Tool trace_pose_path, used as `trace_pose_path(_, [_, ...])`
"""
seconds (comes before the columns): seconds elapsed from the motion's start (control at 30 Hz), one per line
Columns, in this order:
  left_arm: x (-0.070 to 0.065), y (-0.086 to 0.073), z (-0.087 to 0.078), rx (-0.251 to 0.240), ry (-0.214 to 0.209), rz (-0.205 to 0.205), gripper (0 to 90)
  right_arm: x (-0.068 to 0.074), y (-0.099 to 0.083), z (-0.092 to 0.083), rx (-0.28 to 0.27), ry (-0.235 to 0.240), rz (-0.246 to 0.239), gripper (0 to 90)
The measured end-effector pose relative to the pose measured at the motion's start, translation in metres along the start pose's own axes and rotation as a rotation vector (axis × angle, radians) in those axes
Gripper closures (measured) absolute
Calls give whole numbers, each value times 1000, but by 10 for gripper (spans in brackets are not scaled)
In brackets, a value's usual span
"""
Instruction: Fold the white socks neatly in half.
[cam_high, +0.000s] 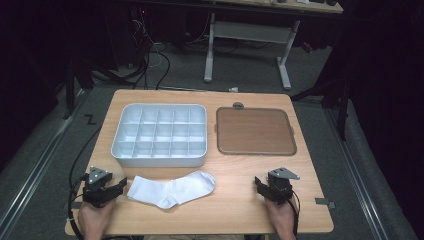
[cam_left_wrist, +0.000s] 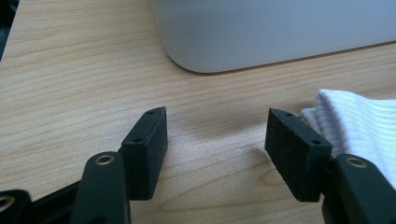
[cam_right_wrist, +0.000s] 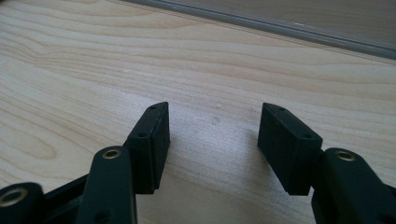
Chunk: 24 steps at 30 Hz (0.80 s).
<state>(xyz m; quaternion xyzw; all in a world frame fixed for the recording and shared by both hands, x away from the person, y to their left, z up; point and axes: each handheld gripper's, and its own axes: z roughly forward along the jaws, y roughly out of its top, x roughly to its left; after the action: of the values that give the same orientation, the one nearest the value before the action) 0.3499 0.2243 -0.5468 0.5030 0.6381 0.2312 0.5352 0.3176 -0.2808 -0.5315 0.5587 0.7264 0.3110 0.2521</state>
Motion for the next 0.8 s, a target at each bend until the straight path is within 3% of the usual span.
trace_pose_path(0.13, [-1, -1, 1, -6, 7, 8, 399, 0, 0, 0, 1, 1, 2, 446])
trace_pose_path(0.2, [-4, -3, 3, -10, 25, 45, 407, 0, 0, 0, -1, 0, -2, 457])
trace_pose_path(0.43, [-3, -2, 3, -4, 20, 42, 408, 0, 1, 0, -3, -2, -1, 477])
trace_pose_path(0.5, [-3, -2, 3, -7, 16, 26, 408, 0, 1, 0, -3, -2, 1, 478])
trace_pose_path(0.57, [1, 3, 1, -6, -1, -45, 407, 1, 1, 0, -1, -5, 4, 492])
trace_pose_path(0.7, [2, 4, 0, 0, -2, -52, 423, 1, 1, 0, -3, -5, 4, 529])
trace_pose_path(0.8, [2, 7, -3, 7, -27, -98, 433, 3, 2, -2, 2, 21, 17, 564])
